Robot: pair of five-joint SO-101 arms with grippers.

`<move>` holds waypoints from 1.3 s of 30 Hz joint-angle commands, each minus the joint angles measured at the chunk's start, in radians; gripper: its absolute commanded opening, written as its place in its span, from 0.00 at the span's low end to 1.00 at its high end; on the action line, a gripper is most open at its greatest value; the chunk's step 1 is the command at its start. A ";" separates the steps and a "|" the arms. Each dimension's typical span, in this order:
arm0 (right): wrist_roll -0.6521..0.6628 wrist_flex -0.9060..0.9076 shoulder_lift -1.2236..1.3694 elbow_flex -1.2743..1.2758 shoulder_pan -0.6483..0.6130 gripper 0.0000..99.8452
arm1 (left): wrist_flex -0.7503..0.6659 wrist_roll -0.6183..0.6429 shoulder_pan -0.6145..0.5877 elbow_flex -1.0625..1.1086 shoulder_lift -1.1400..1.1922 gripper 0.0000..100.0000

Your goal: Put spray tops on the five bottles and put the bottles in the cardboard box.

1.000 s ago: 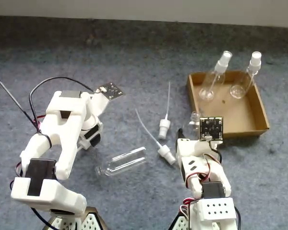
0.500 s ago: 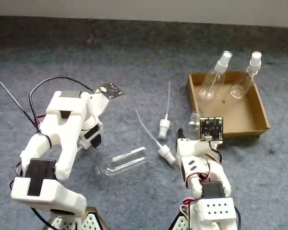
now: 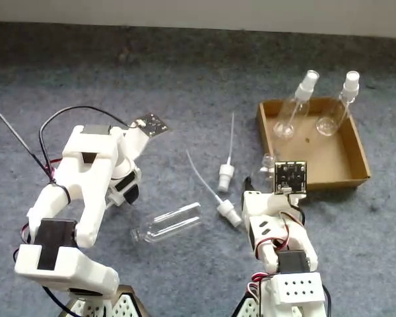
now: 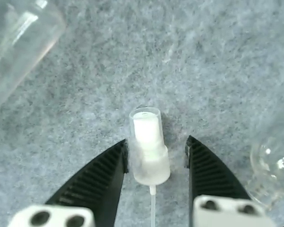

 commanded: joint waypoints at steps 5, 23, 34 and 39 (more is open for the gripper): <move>-0.003 -0.019 -0.004 -0.002 0.004 0.14 | 0.005 0.006 -0.012 -0.059 0.131 0.17; -0.009 -0.019 -0.004 -0.002 -0.016 0.14 | 0.052 0.012 -0.005 -0.197 0.166 0.03; -0.003 -0.081 -0.004 0.016 -0.219 0.14 | 0.466 0.012 0.012 -0.565 0.166 0.02; -0.003 -0.232 -0.004 0.084 -0.269 0.14 | 0.586 0.114 0.056 -0.668 0.122 0.02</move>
